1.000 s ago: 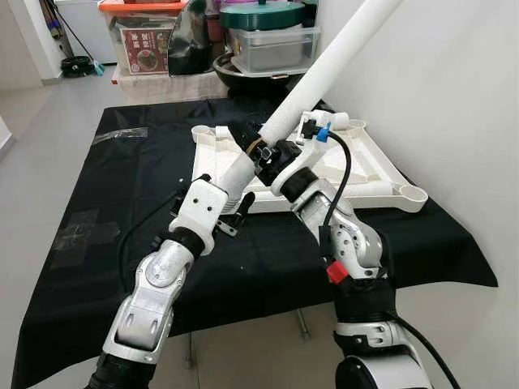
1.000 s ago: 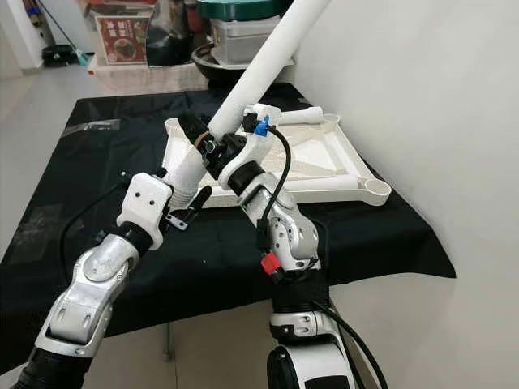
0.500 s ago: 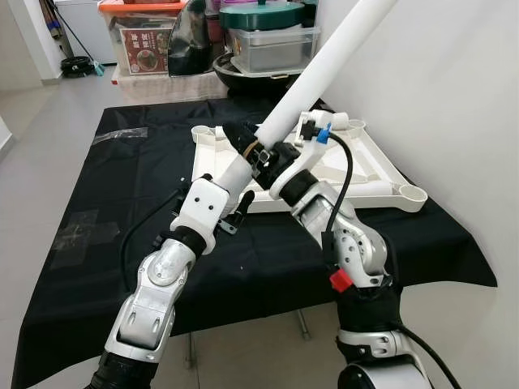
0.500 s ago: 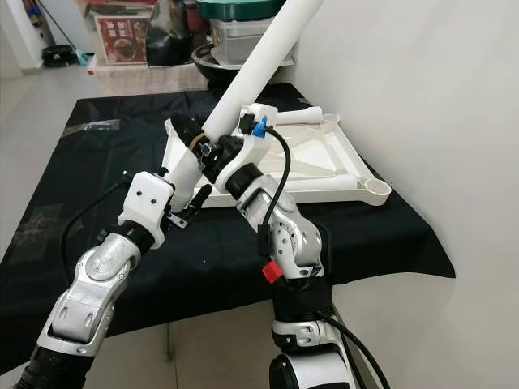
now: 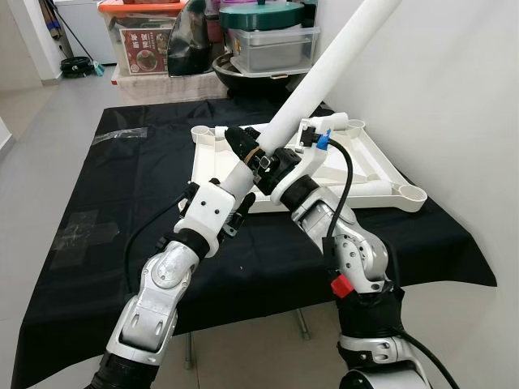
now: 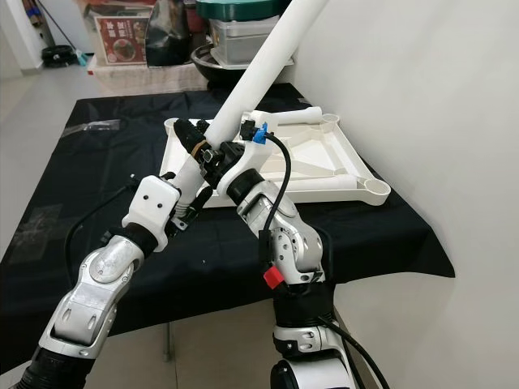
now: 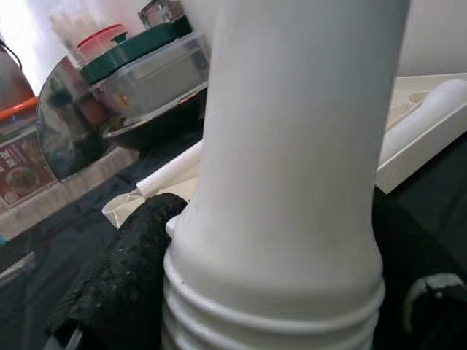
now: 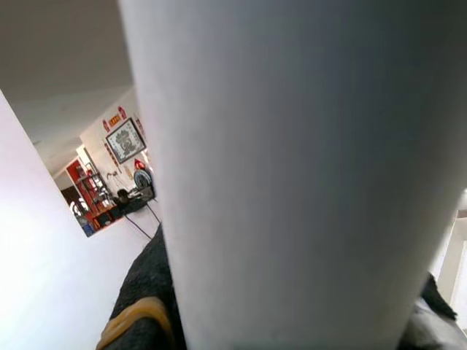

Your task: Building children table

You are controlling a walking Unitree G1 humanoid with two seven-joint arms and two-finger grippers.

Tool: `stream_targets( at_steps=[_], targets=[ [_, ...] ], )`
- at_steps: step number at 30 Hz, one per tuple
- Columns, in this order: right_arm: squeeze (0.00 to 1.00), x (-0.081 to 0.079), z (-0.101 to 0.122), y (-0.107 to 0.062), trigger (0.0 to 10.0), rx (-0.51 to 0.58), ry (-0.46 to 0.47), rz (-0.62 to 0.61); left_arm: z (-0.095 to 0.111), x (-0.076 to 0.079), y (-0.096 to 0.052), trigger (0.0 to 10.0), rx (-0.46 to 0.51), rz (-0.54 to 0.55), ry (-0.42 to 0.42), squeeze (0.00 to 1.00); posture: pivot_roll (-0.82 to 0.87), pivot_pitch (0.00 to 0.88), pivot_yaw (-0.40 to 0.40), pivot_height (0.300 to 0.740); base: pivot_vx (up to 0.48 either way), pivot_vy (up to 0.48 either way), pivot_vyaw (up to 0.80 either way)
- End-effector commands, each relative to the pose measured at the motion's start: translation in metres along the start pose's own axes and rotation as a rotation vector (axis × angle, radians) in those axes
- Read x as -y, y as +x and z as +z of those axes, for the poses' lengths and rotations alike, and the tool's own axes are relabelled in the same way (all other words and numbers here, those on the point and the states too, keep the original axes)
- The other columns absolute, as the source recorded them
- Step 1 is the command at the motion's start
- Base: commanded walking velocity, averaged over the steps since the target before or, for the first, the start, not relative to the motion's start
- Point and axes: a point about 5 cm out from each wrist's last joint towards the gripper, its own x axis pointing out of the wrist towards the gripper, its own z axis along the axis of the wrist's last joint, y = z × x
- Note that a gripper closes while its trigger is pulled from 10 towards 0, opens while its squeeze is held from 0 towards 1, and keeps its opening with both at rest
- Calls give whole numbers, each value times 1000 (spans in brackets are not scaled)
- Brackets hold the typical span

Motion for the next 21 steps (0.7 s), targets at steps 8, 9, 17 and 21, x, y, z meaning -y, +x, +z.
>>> stream_targets(
  at_steps=[8,9,17,21],
  targets=[
    [0,-5,-5,2,10000,18,30,-7,-5,2,-3,10000,-7,-27,74,0,21,0,-8,740,0,0,0],
    [0,-5,-5,2,10000,18,33,-8,-6,2,-3,10000,-8,-27,76,0,22,0,-5,740,0,0,0],
    [0,-4,-4,3,10000,21,41,-16,-5,3,-4,10000,3,-34,96,0,21,0,-7,740,0,0,0],
    [0,-2,-2,4,10000,25,43,-23,-5,8,-6,10000,10,-57,113,0,23,0,-10,740,0,0,0]
  ],
)
